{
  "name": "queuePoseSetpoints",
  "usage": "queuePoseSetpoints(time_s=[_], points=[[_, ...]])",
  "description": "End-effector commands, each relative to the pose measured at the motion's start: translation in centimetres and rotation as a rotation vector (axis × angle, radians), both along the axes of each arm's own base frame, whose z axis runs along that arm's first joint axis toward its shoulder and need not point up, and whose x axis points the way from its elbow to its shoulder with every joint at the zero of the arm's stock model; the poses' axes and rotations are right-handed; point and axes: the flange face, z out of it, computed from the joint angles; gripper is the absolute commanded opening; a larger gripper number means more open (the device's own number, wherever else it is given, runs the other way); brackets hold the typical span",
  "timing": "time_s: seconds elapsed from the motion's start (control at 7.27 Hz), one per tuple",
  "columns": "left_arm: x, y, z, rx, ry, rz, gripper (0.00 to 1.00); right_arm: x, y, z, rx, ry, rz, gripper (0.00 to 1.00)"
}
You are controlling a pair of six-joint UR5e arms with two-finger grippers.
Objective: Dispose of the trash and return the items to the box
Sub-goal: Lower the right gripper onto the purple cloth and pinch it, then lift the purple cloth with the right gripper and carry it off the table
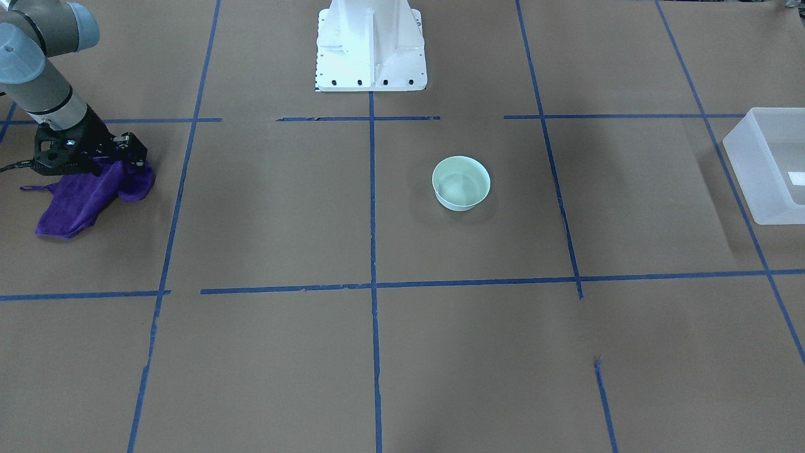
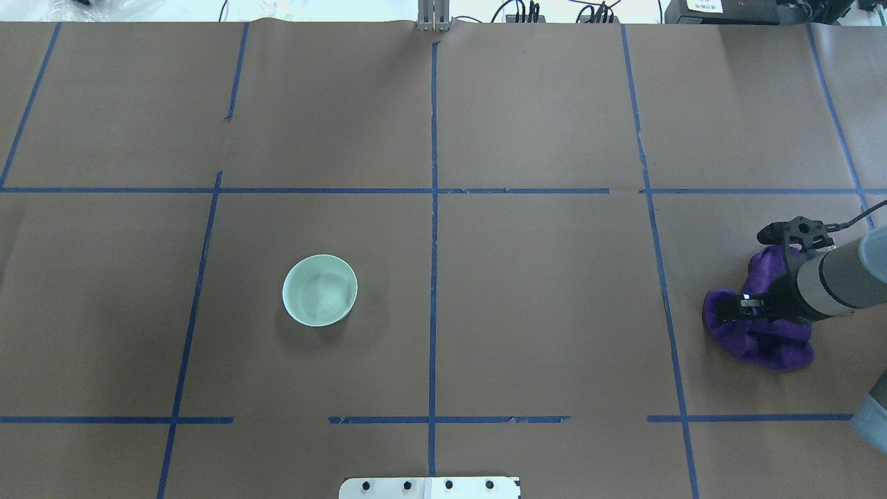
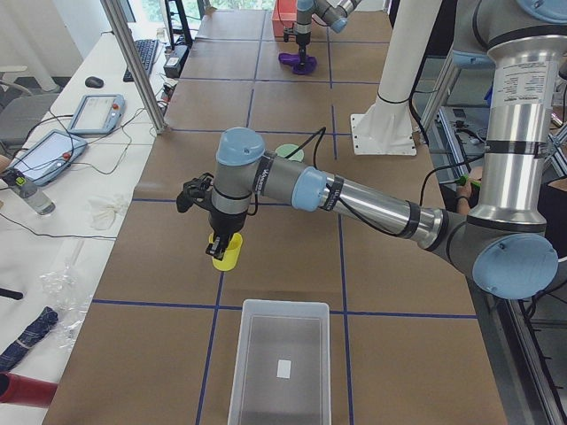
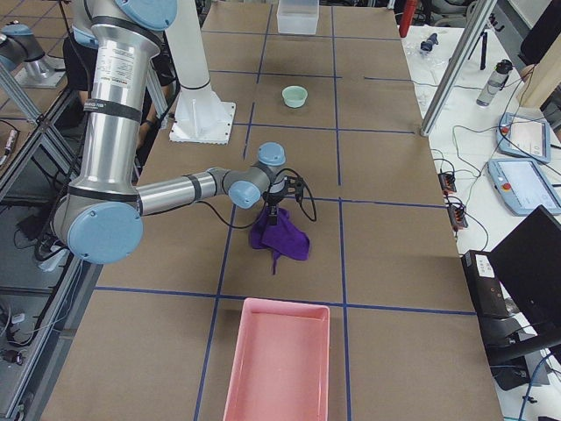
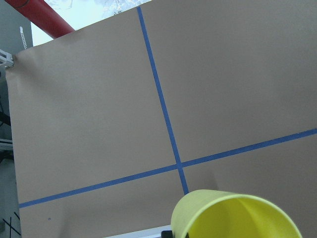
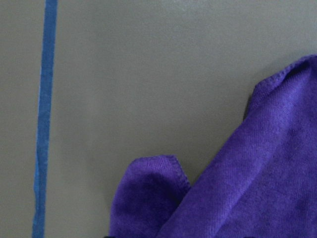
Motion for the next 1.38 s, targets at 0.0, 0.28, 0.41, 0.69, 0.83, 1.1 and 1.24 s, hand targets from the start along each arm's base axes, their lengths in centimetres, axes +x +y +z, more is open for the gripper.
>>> queuePoseSetpoints(time_s=[0.0, 0.28, 0.41, 0.69, 0.83, 1.1, 1.24], points=[[-0.3, -0.6, 2.4, -0.036, -0.005, 0.008, 0.0, 0.3, 0.2, 0.6, -0.021, 0.025, 0.0, 0.0], [-2.0, -0.4, 5.0, -0.058, -0.011, 0.019, 0.0, 1.5, 1.1, 0.6, -0.018, 0.029, 0.007, 0.0], [-2.1, -0.2, 6.5, -0.081, -0.01, 0.02, 0.0, 1.6, 1.2, -0.3, -0.015, 0.013, 0.002, 0.0], [-2.1, 0.6, 9.9, -0.128, -0.006, 0.042, 0.0, 5.3, -0.3, -4.8, -0.024, -0.057, 0.061, 0.0], [-1.9, 2.7, 12.0, -0.172, 0.006, 0.042, 0.0, 8.3, -1.0, -7.8, -0.065, -0.091, 0.092, 0.0], [-1.5, 6.8, 15.7, -0.231, 0.031, 0.038, 0.0, 11.4, -1.3, -12.6, -0.081, -0.114, 0.122, 0.0], [-0.7, 9.2, 18.5, -0.231, 0.109, 0.052, 0.0, 12.4, -1.9, -13.6, -0.074, -0.139, 0.133, 0.0]])
